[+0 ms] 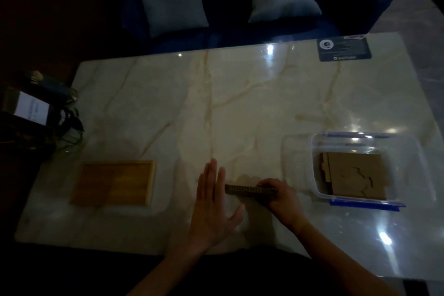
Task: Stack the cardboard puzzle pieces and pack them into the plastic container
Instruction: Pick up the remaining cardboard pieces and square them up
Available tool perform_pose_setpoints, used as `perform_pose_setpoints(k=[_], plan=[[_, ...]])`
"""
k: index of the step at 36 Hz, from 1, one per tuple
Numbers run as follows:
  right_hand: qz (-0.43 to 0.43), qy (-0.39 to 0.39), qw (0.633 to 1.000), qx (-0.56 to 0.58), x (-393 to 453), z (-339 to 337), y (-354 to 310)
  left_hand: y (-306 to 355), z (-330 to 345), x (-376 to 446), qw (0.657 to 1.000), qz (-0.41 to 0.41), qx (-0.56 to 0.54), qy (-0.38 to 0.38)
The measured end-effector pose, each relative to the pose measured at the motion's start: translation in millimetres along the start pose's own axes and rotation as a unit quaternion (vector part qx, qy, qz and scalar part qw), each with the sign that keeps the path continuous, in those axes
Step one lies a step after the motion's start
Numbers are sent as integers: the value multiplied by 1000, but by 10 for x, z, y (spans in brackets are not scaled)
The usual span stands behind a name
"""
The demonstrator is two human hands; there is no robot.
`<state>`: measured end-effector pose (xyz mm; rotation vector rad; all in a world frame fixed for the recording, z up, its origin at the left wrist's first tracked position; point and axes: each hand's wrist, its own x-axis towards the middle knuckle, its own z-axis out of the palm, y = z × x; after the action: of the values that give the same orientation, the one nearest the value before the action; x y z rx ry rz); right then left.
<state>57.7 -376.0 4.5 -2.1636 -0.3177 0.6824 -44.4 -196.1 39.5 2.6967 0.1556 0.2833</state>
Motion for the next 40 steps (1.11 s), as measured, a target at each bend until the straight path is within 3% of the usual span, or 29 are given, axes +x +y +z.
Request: perform_pose_setpoints(k=[2,4,7,14,18,21,25,29,31,36,40], plan=[[2,-3,1000,15,-3,10,8,20,60,-62,998,46,37,-32],[8,-6,1000,10,2,28,12,3,137,-127,987,69,97,-110],[19,-9,1000,-4,12,55,13,3,174,-158,970,50,151,-183],[6,12,1000,8,-19,59,32,140,63,-89,985,53,117,-117],[3,12,1000,-10,-40,79,41,162,46,-104,964,45,161,-207],[4,16,1000,-5,-54,85,30,170,39,-80,955,31,178,-233],[5,24,1000,-8,-60,78,19,268,6,-13,956,35,182,-229],[-13,30,999,-11,-85,83,37,571,27,83,964,116,144,-191],[-33,19,997,-69,-104,92,38,714,81,113,968,140,115,-171],[-28,34,996,-81,-125,95,67,776,128,134,939,137,190,-251],[-40,5,992,-124,-113,100,46,799,189,131,966,121,121,-196]])
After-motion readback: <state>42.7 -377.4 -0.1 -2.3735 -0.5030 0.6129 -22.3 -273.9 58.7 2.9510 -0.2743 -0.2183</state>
